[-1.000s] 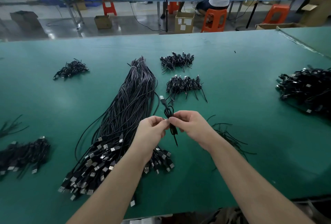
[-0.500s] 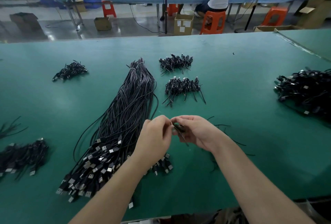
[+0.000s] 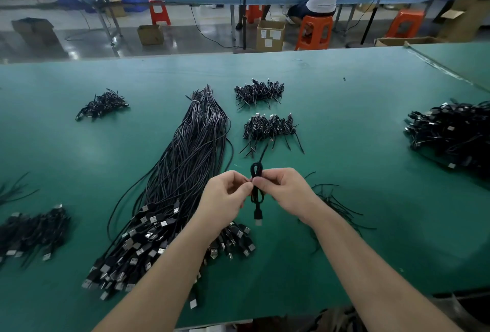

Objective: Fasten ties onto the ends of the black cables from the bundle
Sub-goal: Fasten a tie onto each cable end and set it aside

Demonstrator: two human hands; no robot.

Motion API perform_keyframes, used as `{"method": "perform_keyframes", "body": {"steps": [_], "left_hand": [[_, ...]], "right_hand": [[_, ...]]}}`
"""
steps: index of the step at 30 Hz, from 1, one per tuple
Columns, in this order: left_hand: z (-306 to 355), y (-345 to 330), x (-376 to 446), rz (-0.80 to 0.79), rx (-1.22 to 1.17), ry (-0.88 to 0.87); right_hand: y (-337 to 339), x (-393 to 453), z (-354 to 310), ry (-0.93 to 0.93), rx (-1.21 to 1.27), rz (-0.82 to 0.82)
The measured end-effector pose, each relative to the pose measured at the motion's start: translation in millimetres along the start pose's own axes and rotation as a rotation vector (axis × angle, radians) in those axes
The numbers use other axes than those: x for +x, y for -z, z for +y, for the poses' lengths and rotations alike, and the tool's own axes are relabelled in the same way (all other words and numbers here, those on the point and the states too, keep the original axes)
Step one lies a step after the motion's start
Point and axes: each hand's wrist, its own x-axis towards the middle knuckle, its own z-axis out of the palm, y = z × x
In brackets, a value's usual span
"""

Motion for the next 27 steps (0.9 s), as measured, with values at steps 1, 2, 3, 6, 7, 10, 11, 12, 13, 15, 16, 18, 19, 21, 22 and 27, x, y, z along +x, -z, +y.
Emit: {"method": "perform_keyframes", "body": {"steps": [1,2,3,6,7,10,11,12,13,15,16,18,19,21,22,27], "left_hand": [[-1.3,1.2,-0.5,-0.01,0.097,-0.078],[-2.7,2.1,-1.7,-0.015,0.199,-0.161],[-4.4,2.8,-3.3,-0.009,0.298,-0.252],[-9.3,3.8,-7.8,0.058,0.582,-0.564],[-10.7,3.2,-8.6,0.088,0.664,-0.652],[-13.8,2.4,-11.3,0.147,0.727,-0.75],[-13.3,1.8,-13.7,0.144,0.673,-0.696],[-12.9,1.5,-15.7,0.137,0.592,-0.605],[-12.9,1.6,-16.1,0.126,0.501,-0.49],[-12.7,3.0,-12.0,0.101,0.316,-0.234],[-12.3,4.0,-9.4,0.097,0.214,-0.11],[-12.0,5.8,-5.9,0.08,0.004,0.092],[-12.3,6.9,-5.1,0.064,-0.072,0.157],[-12.5,8.7,-4.4,0.03,-0.167,0.218],[-11.8,9.4,-4.0,0.013,-0.207,0.225],[-11.0,9.8,2.4,0.016,-0.216,0.175]], "right_hand": [[0.5,-0.1,0.6,-0.021,-0.013,-0.019],[0.5,-0.4,0.3,-0.048,0.005,-0.041],[0.7,-0.5,-0.4,-0.073,0.049,-0.067],[-1.5,1.4,-3.1,-0.152,0.249,-0.135],[-2.1,1.9,-3.3,-0.195,0.333,-0.151],[-3.4,0.2,-2.4,-0.263,0.518,-0.196],[-3.9,-0.6,-1.1,-0.251,0.551,-0.205],[-4.8,-1.2,0.4,-0.234,0.572,-0.2],[-5.7,-1.4,1.8,-0.209,0.567,-0.181],[-6.4,-1.2,4.2,-0.129,0.456,-0.131],[-6.1,-1.2,5.1,-0.071,0.361,-0.114],[-6.3,-1.1,5.4,0.042,0.169,-0.09],[-6.9,-0.8,5.2,0.088,0.084,-0.072],[-9.2,0.4,4.3,0.173,-0.033,-0.033],[-10.0,1.5,4.2,0.199,-0.053,-0.019],[-7.4,5.1,1.3,0.081,-0.08,-0.035]]}}
